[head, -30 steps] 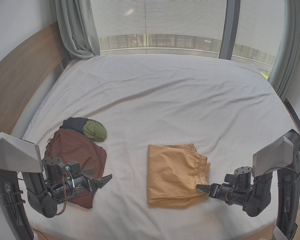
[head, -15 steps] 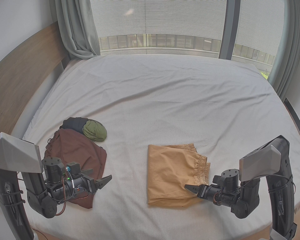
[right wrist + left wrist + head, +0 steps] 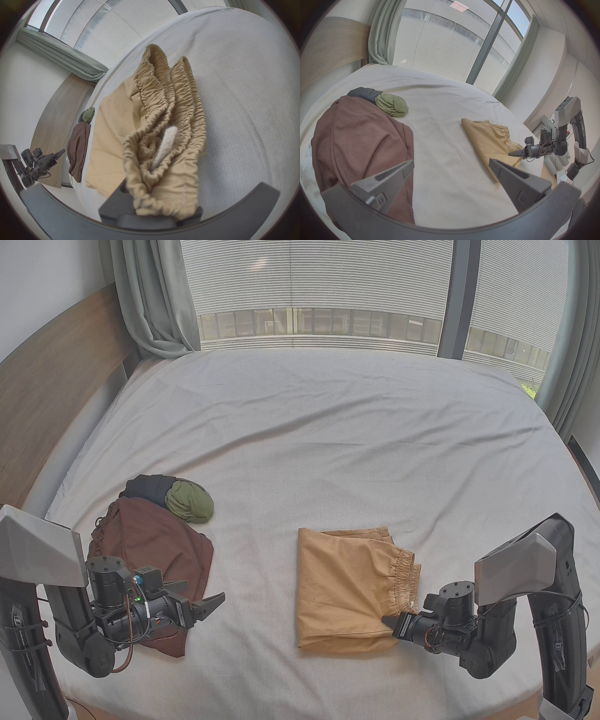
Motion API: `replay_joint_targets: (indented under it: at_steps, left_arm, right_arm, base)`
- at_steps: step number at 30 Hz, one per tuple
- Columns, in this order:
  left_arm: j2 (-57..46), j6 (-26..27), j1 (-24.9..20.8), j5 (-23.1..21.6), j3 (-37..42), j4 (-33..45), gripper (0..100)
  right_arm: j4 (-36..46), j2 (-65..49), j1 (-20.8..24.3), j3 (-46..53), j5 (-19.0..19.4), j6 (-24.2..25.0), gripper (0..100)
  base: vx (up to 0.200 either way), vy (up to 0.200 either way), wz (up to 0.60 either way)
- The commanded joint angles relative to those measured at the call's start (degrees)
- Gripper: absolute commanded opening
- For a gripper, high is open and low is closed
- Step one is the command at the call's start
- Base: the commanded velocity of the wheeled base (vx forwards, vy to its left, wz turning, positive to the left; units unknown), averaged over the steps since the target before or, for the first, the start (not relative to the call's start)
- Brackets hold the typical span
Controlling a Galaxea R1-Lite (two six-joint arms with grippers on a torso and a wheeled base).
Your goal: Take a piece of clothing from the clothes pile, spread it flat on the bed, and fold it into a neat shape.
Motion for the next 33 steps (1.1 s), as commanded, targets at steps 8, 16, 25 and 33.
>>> replay_joint_targets:
  at_steps: [8, 16, 25, 33]
  left_arm:
    - [1.1, 0.0, 0.0, 0.0, 0.0, -0.1, 100]
    - [1.2, 0.0, -0.1, 0.0, 0.2, -0.1, 100]
    - [1.3, 0.0, -0.4, 0.1, 0.4, -0.1, 100]
    - [1.3, 0.0, -0.9, 0.1, 0.8, -0.1, 100]
  right_arm:
    - [-0.2, -4.0, 0.3, 0.5, 1.0, 0.1, 0]
    - [0.0, -15.3, 1.0, 0.5, 4.4, -0.2, 0]
    - [0.2, -23.6, 3.1, 0.0, 7.6, -0.3, 0]
    - [1.1, -24.9, 3.5, -3.7, 9.2, -0.4, 0]
  base:
    - [0.0, 0.0, 0.0]
    - [0.0, 0.0, 0.0]
    - [0.0, 0.0, 0.0]
    - [0.0, 0.0, 0.0]
